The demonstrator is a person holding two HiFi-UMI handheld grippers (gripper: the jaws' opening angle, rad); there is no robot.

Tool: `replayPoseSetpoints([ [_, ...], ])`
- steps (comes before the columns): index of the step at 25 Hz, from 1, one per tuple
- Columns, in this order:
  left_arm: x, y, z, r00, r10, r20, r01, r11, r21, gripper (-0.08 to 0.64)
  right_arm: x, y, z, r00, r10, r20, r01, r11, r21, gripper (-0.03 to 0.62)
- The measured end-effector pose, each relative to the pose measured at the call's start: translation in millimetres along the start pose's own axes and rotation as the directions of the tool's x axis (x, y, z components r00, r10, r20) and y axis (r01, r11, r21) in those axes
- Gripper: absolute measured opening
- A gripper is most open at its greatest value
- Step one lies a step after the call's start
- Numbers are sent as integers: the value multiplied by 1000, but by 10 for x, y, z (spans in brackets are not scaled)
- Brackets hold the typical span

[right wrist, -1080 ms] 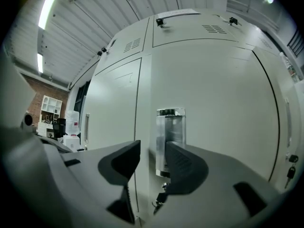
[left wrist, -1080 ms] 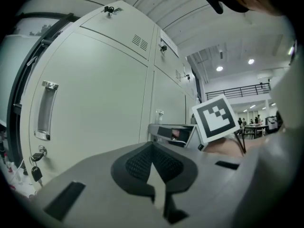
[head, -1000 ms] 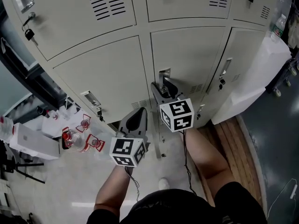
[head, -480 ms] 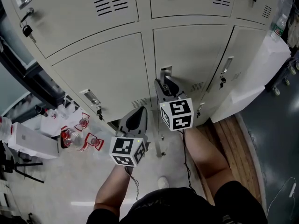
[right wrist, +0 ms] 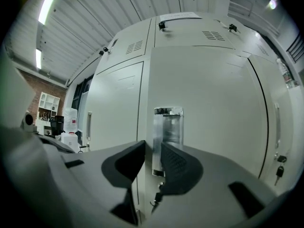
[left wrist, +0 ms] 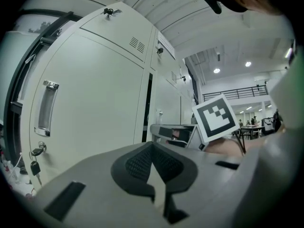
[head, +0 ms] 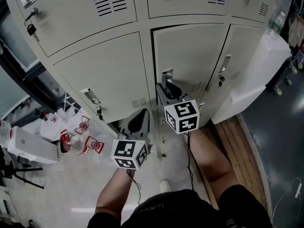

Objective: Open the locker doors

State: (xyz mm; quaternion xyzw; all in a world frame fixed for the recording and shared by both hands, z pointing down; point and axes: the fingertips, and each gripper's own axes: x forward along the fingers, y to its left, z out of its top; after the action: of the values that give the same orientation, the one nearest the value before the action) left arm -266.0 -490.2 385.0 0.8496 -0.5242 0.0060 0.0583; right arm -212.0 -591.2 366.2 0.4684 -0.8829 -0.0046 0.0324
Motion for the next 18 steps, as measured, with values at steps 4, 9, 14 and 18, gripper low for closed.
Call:
replayPoseSetpoints([
  [4, -43, -132, -15, 1000, -14, 2, 14, 1000, -7, -2, -179, 27, -9, 999, 46, 4, -46, 999, -3, 104],
  [9, -61, -366, -5, 999, -38, 9, 38, 999, -2, -2, -453, 48, -24, 992, 129, 13, -129, 992, -15, 104],
  [14, -86, -639, 7, 999, -44, 15, 44, 999, -1, -2, -759, 20, -49, 977, 211, 12, -211, 977, -17, 104],
  [18, -123, -874, -1, 999, -30, 16, 30, 999, -9, -2, -1017, -28, -63, 958, 286, 5, -286, 958, -18, 106],
])
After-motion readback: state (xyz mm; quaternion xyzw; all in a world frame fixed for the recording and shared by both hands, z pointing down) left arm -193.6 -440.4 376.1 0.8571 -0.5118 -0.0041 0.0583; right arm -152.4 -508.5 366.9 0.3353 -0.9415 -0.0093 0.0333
